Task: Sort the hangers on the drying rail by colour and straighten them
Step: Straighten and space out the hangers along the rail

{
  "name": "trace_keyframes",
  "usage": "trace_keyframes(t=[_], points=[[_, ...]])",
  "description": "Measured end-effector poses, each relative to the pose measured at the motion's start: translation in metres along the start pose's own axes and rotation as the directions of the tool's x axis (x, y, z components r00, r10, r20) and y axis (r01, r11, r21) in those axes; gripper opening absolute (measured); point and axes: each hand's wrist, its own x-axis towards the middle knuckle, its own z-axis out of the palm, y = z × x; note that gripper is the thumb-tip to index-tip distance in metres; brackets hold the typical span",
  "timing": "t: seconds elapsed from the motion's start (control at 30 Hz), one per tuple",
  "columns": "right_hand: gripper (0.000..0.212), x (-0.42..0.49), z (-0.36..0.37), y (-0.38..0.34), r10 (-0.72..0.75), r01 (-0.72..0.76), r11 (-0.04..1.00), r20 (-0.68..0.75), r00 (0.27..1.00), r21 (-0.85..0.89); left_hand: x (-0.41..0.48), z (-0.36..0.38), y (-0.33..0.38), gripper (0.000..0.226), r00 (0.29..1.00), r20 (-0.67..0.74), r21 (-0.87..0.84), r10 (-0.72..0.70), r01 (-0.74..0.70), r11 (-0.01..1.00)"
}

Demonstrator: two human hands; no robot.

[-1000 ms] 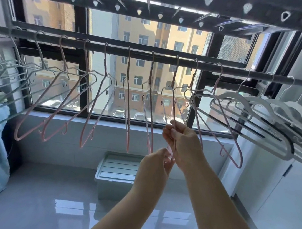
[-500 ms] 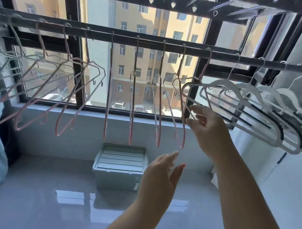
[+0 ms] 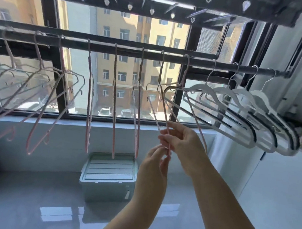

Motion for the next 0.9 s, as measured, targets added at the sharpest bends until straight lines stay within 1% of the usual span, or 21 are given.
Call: trace_keyframes(t=[0.07,0.17,0.2,0.3,0.47,0.6,0.77,0.8,0.83,0.9], points=[[0.033,0.002,0.001,0.002,-0.003,0.005,1.0,-0.039,0.999,0.03,0.005,0.001,-0.002,0.02,1.0,-0.011,-0.048,0.02,-0.021,0.999],[0.036,0.004,-0.001,0.004,0.006,-0.002,0.999,-0.103,0.995,0.035,0.008,0.005,-0.002,0.02,0.999,0.035,-0.231,-0.03,0.038,0.972],[0.036,0.004,-0.003,0.004,0.007,-0.005,1.0,-0.116,0.993,0.019,0.008,0.007,-0.002,0.019,0.998,0.044,-0.247,-0.035,0.045,0.968],[0.035,0.003,-0.008,0.001,0.002,-0.006,0.999,-0.123,0.992,-0.034,0.009,0.01,-0.001,0.021,0.999,0.034,-0.237,0.018,-0.009,0.972],[0.038,0.003,-0.011,0.002,0.0,-0.015,0.994,-0.127,0.992,-0.112,0.011,0.01,-0.003,0.019,0.998,0.046,-0.206,0.044,-0.034,0.978],[0.039,0.001,-0.008,0.003,-0.01,-0.004,0.994,-0.121,0.993,-0.112,0.013,0.009,-0.009,0.019,0.998,0.029,-0.176,0.063,-0.057,0.983],[0.039,-0.003,-0.006,0.002,-0.007,-0.011,0.989,-0.117,0.993,-0.148,0.012,0.005,-0.011,0.02,0.994,0.087,-0.167,0.069,-0.054,0.984],[0.039,-0.005,-0.004,0.002,-0.017,-0.005,0.982,-0.117,0.993,-0.188,0.011,0.006,-0.013,0.02,0.993,0.102,-0.166,0.059,-0.042,0.985],[0.038,-0.007,-0.004,0.001,-0.044,0.01,0.96,-0.117,0.992,-0.279,0.009,0.007,-0.014,0.021,0.991,0.126,-0.166,0.041,-0.019,0.986],[0.037,-0.012,-0.006,-0.002,-0.156,0.074,0.849,-0.114,0.981,-0.523,0.001,0.008,-0.015,0.027,0.984,0.177,-0.187,-0.03,0.063,0.98]])
